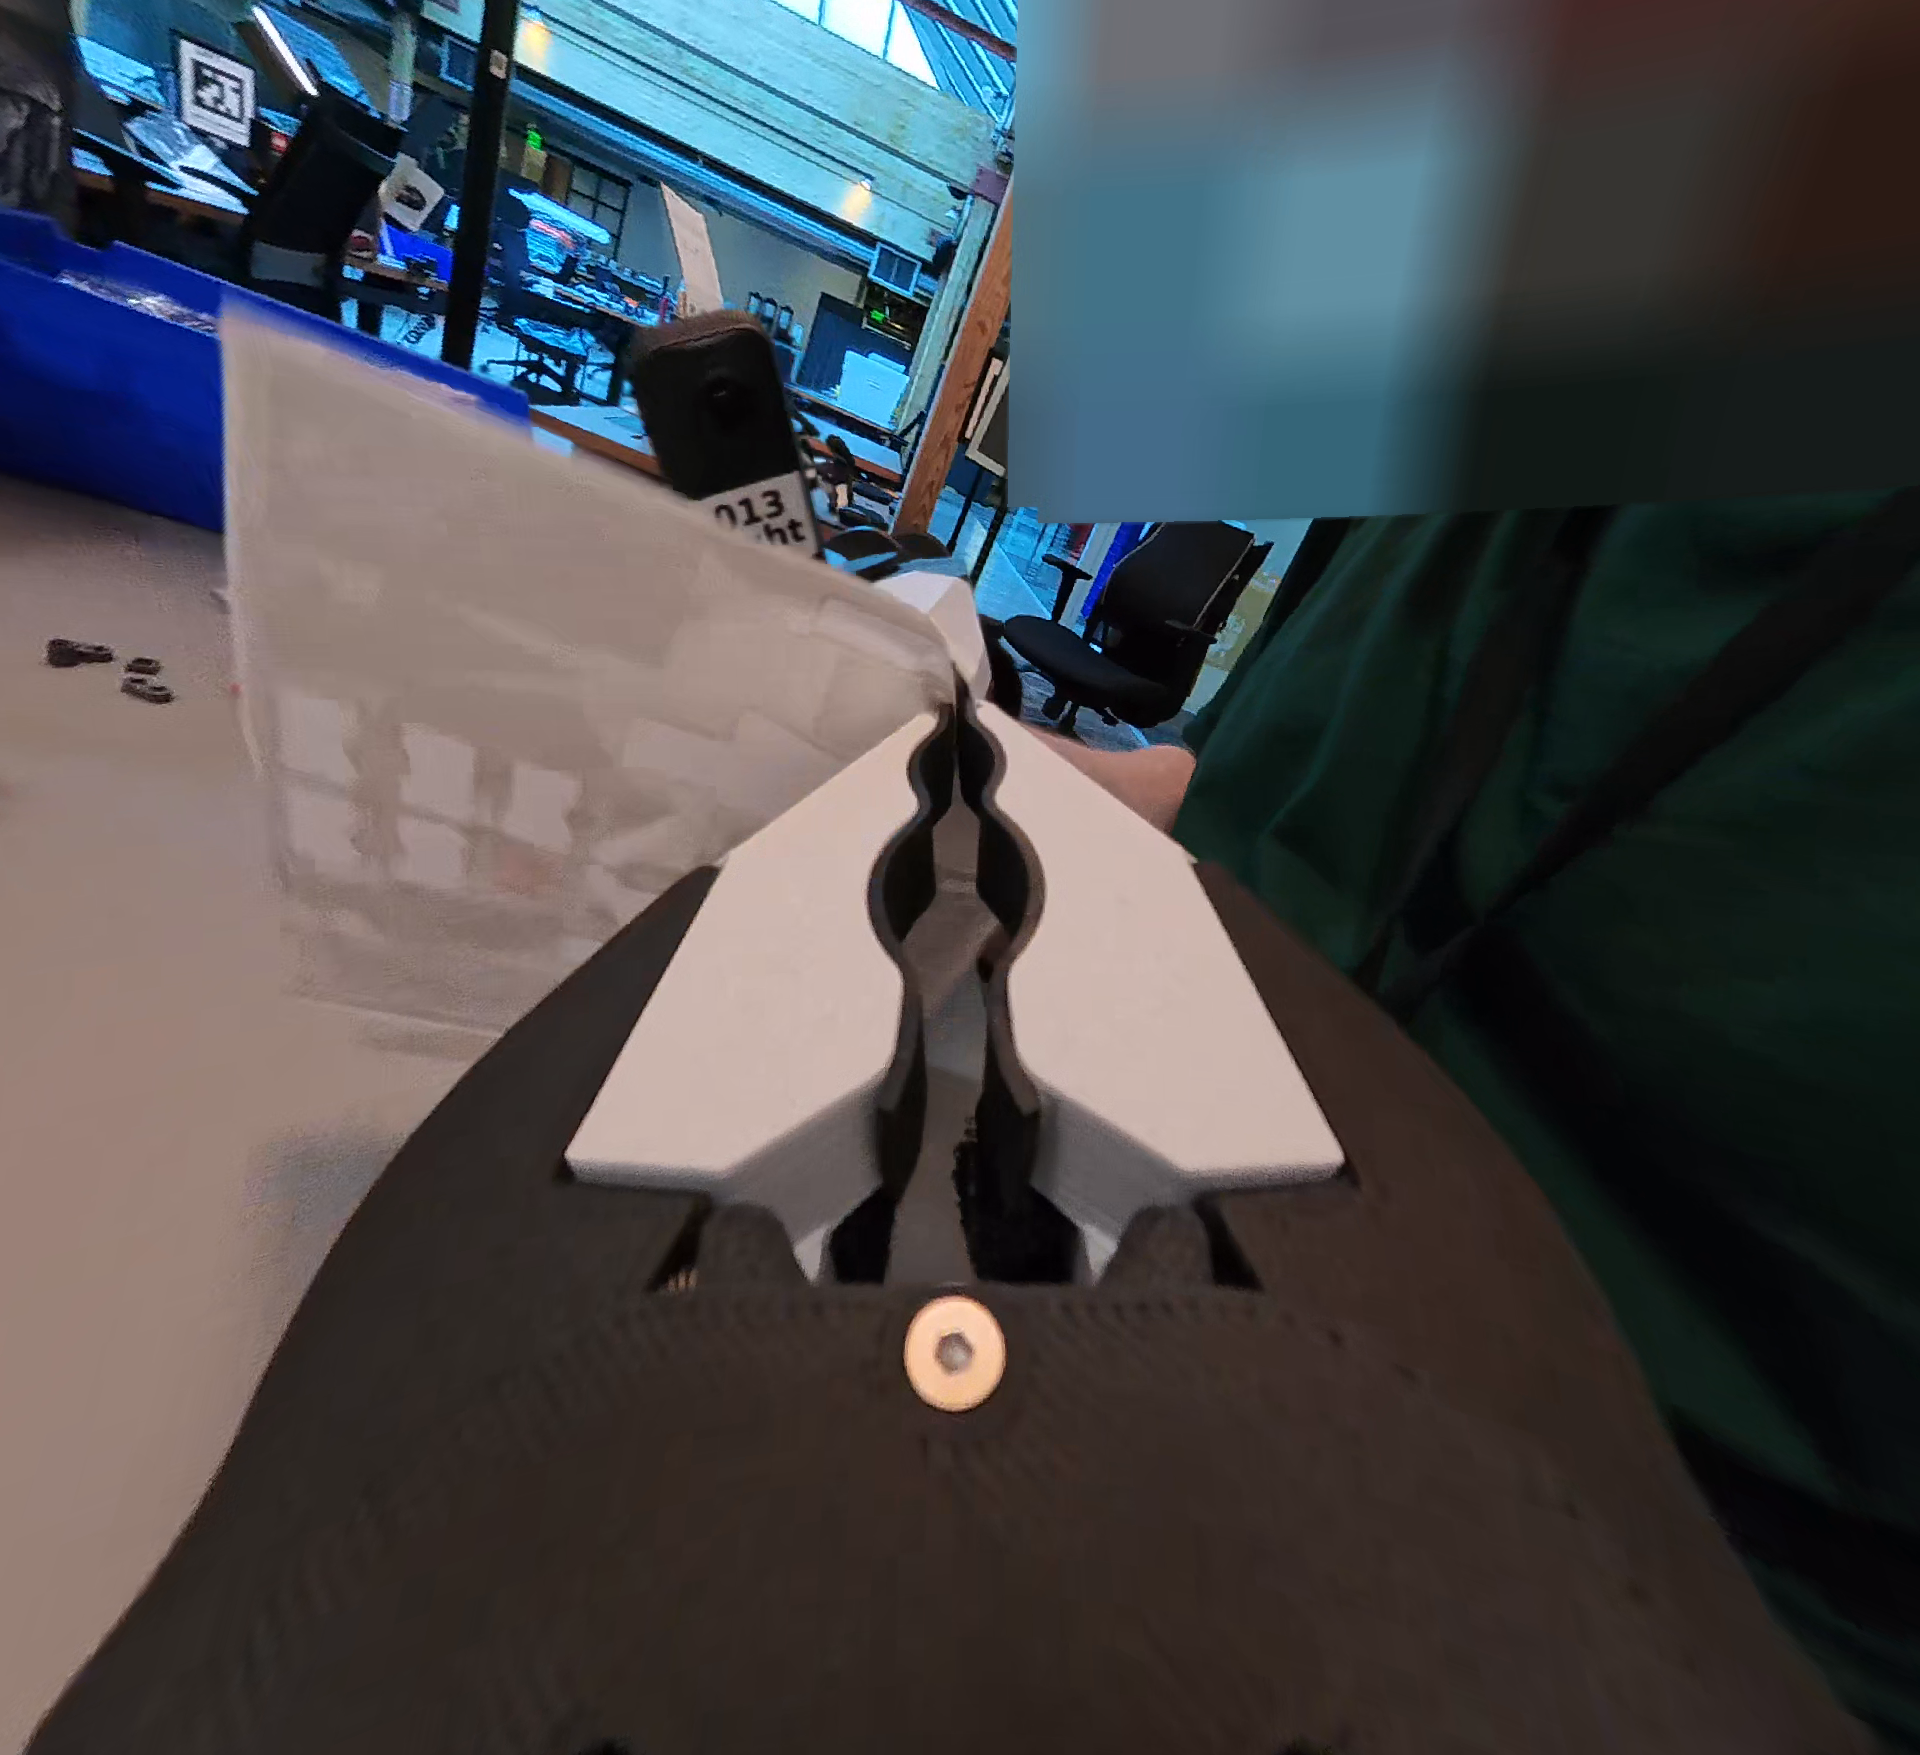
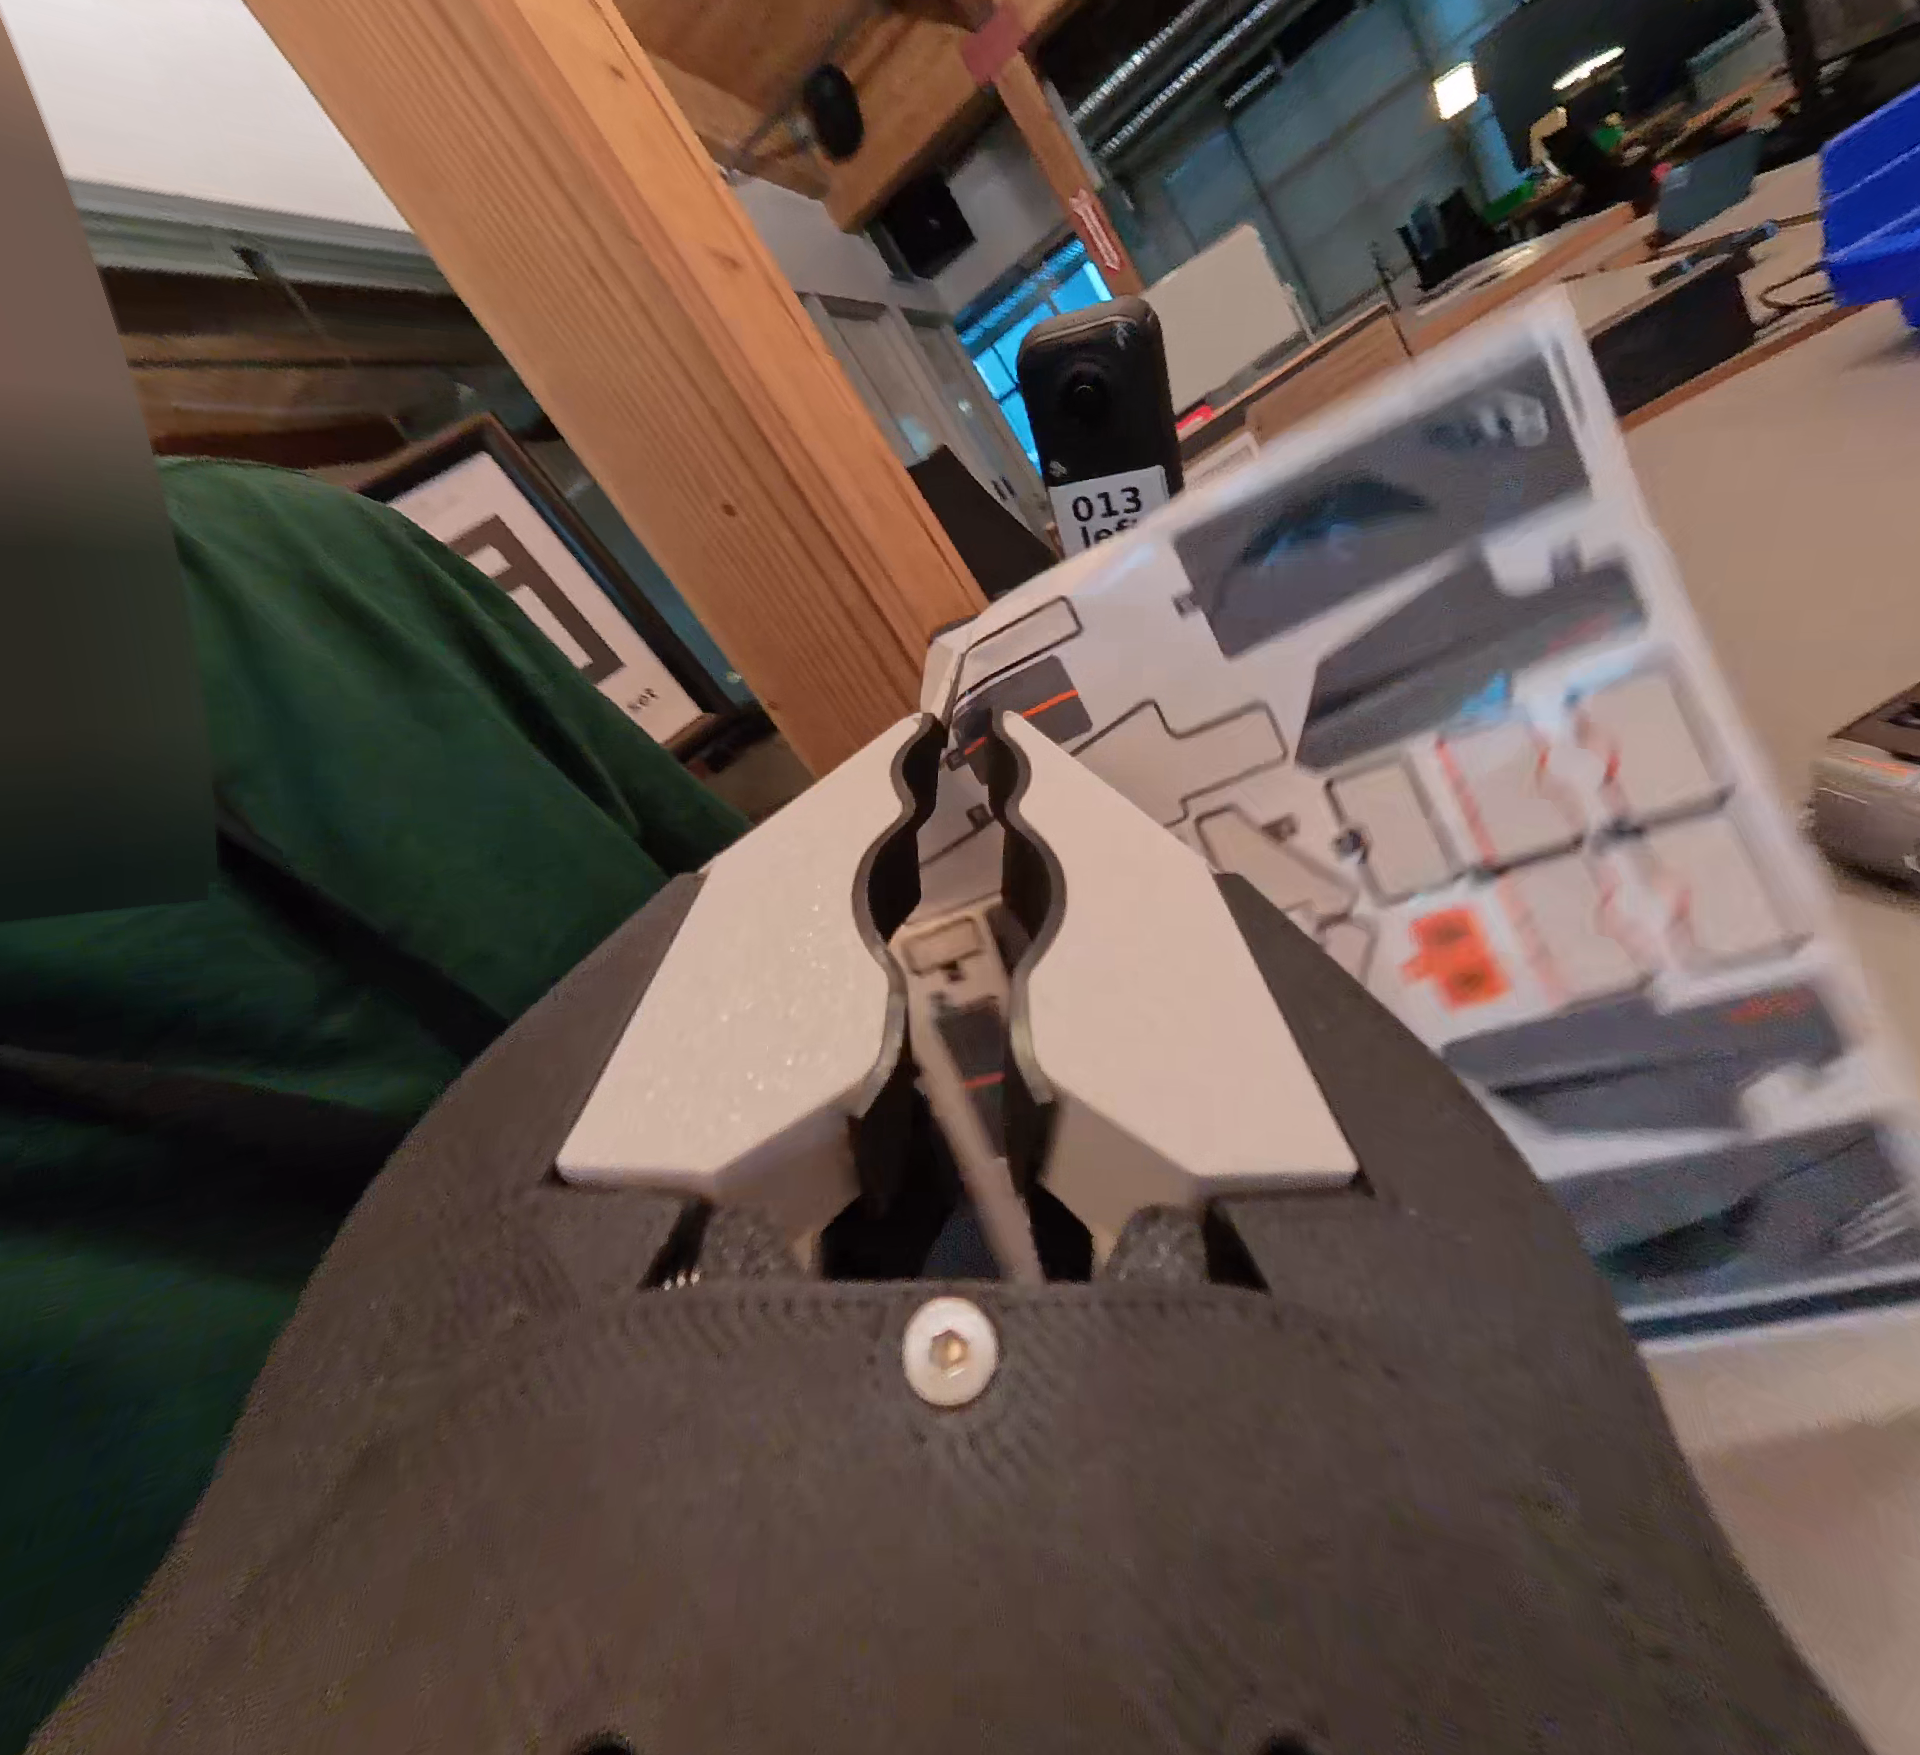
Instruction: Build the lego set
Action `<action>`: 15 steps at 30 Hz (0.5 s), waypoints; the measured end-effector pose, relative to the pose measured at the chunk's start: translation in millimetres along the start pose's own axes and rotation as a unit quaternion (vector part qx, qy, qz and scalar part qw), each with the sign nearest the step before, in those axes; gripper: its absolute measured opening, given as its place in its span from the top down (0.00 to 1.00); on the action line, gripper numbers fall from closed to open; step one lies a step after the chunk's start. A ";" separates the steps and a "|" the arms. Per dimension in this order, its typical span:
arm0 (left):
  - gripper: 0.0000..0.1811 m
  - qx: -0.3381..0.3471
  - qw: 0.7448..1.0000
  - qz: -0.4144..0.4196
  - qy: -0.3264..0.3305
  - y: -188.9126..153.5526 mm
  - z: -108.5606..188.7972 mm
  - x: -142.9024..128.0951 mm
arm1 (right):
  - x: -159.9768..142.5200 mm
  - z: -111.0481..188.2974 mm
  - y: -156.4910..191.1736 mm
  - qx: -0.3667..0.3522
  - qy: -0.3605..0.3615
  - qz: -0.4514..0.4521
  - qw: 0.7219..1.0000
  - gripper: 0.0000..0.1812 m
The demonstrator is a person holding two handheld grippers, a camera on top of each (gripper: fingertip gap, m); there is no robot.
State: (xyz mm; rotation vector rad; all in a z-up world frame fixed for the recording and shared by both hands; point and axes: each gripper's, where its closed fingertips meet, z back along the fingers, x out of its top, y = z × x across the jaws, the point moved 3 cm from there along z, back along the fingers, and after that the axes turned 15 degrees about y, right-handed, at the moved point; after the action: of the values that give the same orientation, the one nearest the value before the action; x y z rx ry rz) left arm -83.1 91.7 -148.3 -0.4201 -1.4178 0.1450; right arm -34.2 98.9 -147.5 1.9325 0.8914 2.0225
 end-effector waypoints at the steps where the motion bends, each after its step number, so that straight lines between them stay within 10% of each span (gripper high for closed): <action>1: 1.00 -0.004 1.000 -0.003 0.002 -1.5 -1.3 0.3 | 0.5 0.6 1.3 0.010 -0.003 -0.003 1.000 0.97; 15: 1.00 -0.004 1.000 -0.005 0.002 -3.1 -4.7 2.3 | 2.0 5.6 4.6 0.004 -0.003 0.011 1.000 1.00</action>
State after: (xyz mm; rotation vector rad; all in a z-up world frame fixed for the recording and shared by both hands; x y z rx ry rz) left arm -78.7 88.8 -145.4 -0.4189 -1.4166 0.1299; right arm -27.9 97.8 -143.6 1.9598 0.8818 2.0276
